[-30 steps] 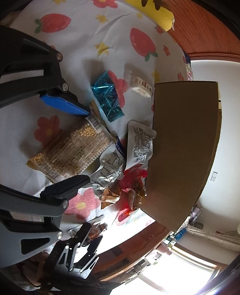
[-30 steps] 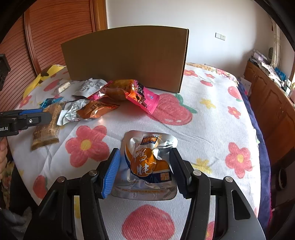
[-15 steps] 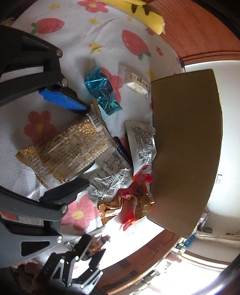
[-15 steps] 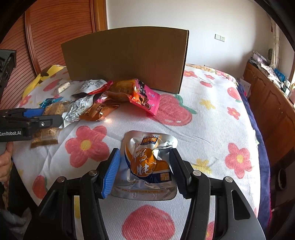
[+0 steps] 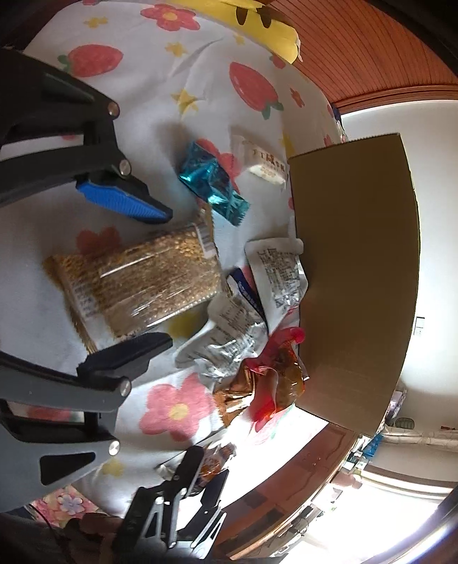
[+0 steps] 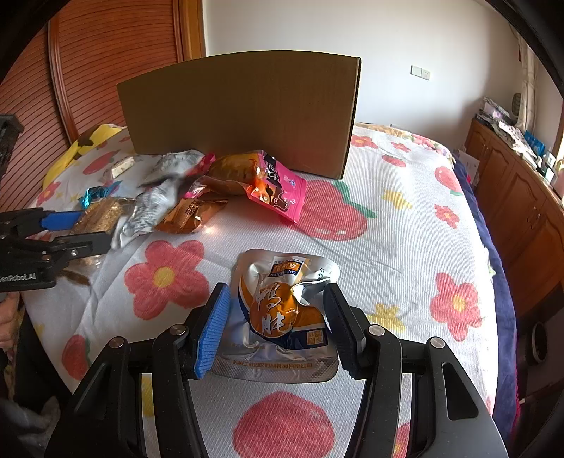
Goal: Organize snacks
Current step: 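Grasp the silver-orange pouch with the right tool while the left tool grasps the grain bar, then lift both held snacks and carry them over the cardboard box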
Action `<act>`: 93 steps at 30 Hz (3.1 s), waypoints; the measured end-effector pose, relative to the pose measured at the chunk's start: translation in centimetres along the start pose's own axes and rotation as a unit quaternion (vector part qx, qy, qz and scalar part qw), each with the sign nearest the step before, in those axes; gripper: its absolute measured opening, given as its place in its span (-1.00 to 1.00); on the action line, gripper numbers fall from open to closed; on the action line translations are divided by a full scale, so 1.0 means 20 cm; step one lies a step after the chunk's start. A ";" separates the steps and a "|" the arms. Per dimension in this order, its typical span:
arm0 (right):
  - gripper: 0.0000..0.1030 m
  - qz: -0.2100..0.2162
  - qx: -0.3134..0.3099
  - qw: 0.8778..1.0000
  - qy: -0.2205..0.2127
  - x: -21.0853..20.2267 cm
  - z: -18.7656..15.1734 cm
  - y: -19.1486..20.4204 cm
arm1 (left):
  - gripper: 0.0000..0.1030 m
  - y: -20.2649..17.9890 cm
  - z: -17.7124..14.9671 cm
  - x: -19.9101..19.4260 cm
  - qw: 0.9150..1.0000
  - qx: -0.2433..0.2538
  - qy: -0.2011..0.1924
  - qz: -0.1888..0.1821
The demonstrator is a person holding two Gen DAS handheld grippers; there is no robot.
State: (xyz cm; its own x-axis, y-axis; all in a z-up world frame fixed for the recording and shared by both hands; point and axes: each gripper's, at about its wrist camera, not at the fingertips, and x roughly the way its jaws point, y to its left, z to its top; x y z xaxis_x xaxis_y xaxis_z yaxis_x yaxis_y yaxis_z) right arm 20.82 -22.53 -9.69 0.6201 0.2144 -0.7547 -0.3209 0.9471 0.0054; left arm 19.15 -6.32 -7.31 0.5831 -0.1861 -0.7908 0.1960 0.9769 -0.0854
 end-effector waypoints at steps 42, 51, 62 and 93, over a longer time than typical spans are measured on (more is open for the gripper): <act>-0.28 0.039 0.053 0.998 -0.002 -0.11 0.02 -0.05 | -0.18 0.02 -0.12 -0.24 0.996 0.027 -0.068 -0.040; -0.27 0.047 0.040 0.997 -0.035 -0.25 0.14 -0.03 | -0.18 0.02 0.02 -0.35 0.993 0.037 -0.104 -0.039; -0.27 0.062 0.011 0.995 -0.073 -0.32 0.33 0.01 | -0.18 0.07 0.23 -0.37 0.989 0.044 -0.134 -0.037; -0.26 0.100 -0.009 0.982 -0.160 0.00 0.96 -0.04 | -0.18 0.22 0.88 -0.18 0.978 0.069 -0.196 -0.024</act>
State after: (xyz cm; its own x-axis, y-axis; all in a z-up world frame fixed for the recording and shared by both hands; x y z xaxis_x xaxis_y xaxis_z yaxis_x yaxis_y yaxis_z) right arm 34.80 -18.67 2.89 0.7360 0.4618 -0.4950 -0.4695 0.8750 0.1184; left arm 31.86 -3.17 5.89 0.8228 -0.2843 -0.4921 0.3196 0.9475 -0.0130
